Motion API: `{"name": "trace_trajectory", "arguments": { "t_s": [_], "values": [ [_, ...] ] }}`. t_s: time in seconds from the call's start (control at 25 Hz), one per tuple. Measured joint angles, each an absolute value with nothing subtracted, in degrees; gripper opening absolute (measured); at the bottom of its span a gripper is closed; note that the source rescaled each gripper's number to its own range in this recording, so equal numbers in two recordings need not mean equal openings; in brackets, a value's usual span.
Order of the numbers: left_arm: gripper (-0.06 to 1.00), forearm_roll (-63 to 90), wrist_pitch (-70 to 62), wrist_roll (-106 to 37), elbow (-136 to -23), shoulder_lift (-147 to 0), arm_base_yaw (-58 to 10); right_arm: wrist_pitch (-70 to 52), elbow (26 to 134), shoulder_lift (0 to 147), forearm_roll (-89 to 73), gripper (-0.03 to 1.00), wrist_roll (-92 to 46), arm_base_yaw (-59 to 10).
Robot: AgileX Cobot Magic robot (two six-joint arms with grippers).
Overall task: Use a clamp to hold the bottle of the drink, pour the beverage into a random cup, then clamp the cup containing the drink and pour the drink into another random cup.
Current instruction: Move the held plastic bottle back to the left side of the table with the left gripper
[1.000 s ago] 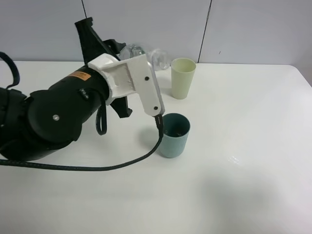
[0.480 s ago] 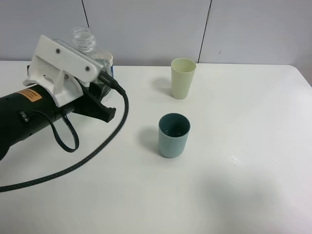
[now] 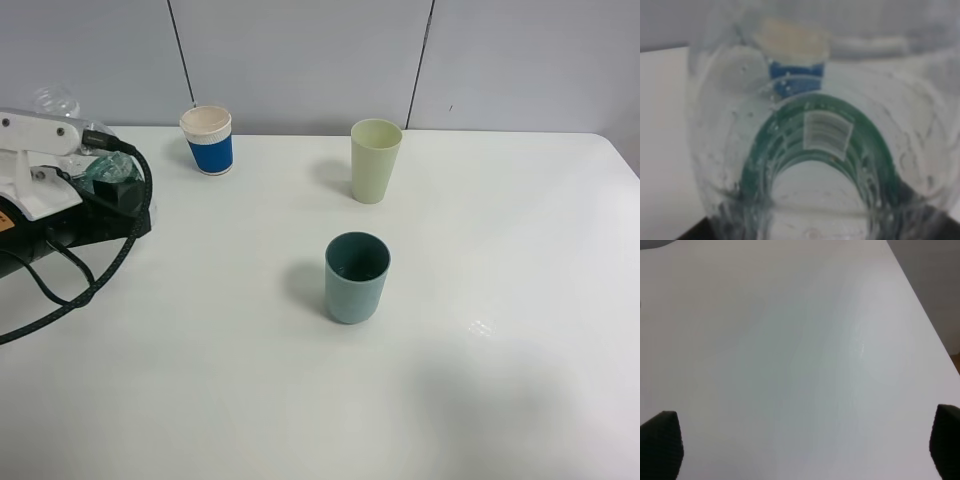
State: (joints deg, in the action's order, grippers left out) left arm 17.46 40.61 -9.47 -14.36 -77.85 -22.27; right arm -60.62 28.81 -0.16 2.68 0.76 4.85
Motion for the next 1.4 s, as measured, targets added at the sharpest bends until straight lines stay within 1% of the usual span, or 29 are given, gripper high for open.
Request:
{"name": "trace_trajectory", "arguments": {
  "t_s": [0.2, 0.32, 0.44, 0.56, 0.68, 0.84, 1.04, 1.4],
  "values": [
    [0.02, 5.65, 40.43, -5.82, -14.24, -81.63, -12.22, -60.62, 28.81, -0.16, 2.68, 1.0, 0.76, 4.85],
    [0.02, 0.39, 42.74, -1.22, -14.29, -84.81, -7.75, -60.62, 28.81, -0.16, 2.68, 1.0, 0.76, 4.85],
    [0.02, -3.62, 46.17, 0.9, -14.33, -88.57, -5.17, -60.62, 28.81, -0.16, 2.68, 1.0, 0.76, 4.85],
    [0.02, -5.63, 48.6, 1.35, -14.33, -91.37, -4.79, -60.62, 28.81, -0.16, 2.68, 1.0, 0.76, 4.85],
    [0.02, -7.99, 54.09, 1.6, -14.4, -97.03, -4.73, -60.62, 28.81, -0.16, 2.68, 1.0, 0.76, 4.85],
    [0.02, -8.32, 58.29, 1.6, -14.4, -101.63, -4.73, -60.62, 28.81, -0.16, 2.68, 1.0, 0.76, 4.85],
    [0.02, -9.37, 59.2, 1.6, -14.4, -104.34, -4.73, -60.62, 28.81, -0.16, 2.68, 1.0, 0.76, 4.85],
    [0.02, -9.98, 59.54, 1.6, -14.4, -104.63, -4.73, -60.62, 28.81, -0.16, 2.68, 1.0, 0.76, 4.85]
  ]
}}
